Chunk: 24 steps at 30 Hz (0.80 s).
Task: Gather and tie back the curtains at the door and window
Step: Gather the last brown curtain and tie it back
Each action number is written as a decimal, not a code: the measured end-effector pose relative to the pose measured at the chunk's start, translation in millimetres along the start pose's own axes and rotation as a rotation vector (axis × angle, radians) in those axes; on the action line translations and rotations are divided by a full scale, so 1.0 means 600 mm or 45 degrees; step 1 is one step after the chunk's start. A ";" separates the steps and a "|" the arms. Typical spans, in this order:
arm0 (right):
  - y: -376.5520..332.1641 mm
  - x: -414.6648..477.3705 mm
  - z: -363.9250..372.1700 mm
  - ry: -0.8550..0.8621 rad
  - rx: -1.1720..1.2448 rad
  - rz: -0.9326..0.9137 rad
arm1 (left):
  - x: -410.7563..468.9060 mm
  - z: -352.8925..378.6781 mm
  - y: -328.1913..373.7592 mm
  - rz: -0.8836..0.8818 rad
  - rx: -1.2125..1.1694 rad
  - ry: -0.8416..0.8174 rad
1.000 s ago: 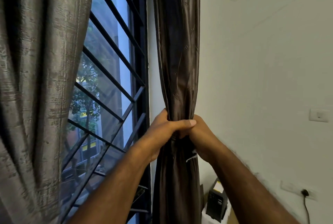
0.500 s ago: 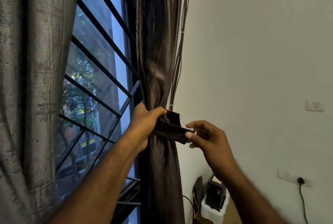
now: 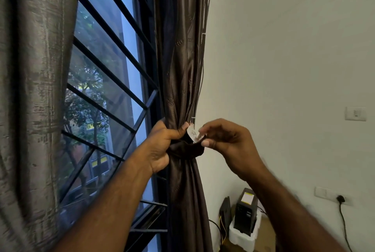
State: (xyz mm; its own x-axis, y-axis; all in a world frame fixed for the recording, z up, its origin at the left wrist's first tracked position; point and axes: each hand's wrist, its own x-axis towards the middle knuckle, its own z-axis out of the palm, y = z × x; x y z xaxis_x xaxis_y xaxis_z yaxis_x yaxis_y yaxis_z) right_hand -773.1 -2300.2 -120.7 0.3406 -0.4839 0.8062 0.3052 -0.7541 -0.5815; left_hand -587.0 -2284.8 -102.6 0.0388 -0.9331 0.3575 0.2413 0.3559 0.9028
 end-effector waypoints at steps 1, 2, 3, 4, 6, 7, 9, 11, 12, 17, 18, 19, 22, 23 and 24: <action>-0.004 0.005 0.001 -0.012 0.034 0.027 | 0.000 -0.002 0.001 -0.009 0.009 -0.010; -0.008 0.010 0.002 -0.035 0.047 0.049 | -0.001 -0.003 0.003 -0.014 0.018 -0.027; -0.011 0.015 0.005 -0.062 0.032 0.068 | -0.003 -0.004 0.005 -0.012 0.022 -0.056; -0.014 0.018 0.008 -0.088 0.017 0.087 | -0.004 -0.005 0.006 -0.003 0.020 -0.098; -0.018 0.024 0.016 -0.095 -0.002 0.123 | -0.008 -0.004 0.009 0.017 -0.010 -0.182; -0.019 0.026 0.019 -0.079 -0.009 0.130 | -0.010 -0.003 0.009 0.023 -0.030 -0.196; -0.021 0.028 0.023 -0.038 -0.042 0.111 | -0.012 -0.004 0.009 0.035 -0.046 -0.191; -0.023 0.029 0.027 -0.006 -0.081 0.114 | -0.014 -0.005 0.007 0.040 -0.050 -0.195; -0.023 0.029 0.028 0.003 -0.104 0.119 | -0.014 -0.006 0.007 0.044 -0.051 -0.203; -0.019 0.032 0.039 0.059 -0.299 0.078 | -0.012 -0.002 0.001 0.100 0.038 -0.125; -0.018 0.033 0.041 0.083 -0.375 0.046 | -0.011 -0.002 0.000 0.110 0.060 -0.111; -0.016 0.034 0.043 0.112 -0.446 0.012 | -0.010 0.000 0.000 0.119 0.078 -0.104; -0.014 0.035 0.047 0.197 -0.462 -0.049 | -0.013 0.006 0.001 0.151 0.096 -0.081; -0.013 0.035 0.048 0.216 -0.462 -0.064 | -0.012 0.006 0.000 0.158 0.108 -0.054; -0.011 0.034 0.049 0.238 -0.483 -0.074 | -0.012 0.007 0.000 0.157 0.128 -0.025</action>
State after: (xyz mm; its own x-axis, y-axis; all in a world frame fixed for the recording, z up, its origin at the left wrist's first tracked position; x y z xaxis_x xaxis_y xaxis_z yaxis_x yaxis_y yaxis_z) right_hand -741.8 -2292.3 -103.6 0.1550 -0.4815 0.8626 -0.0417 -0.8756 -0.4813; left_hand -591.7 -2277.9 -104.3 0.0430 -0.8813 0.4706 0.1378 0.4718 0.8709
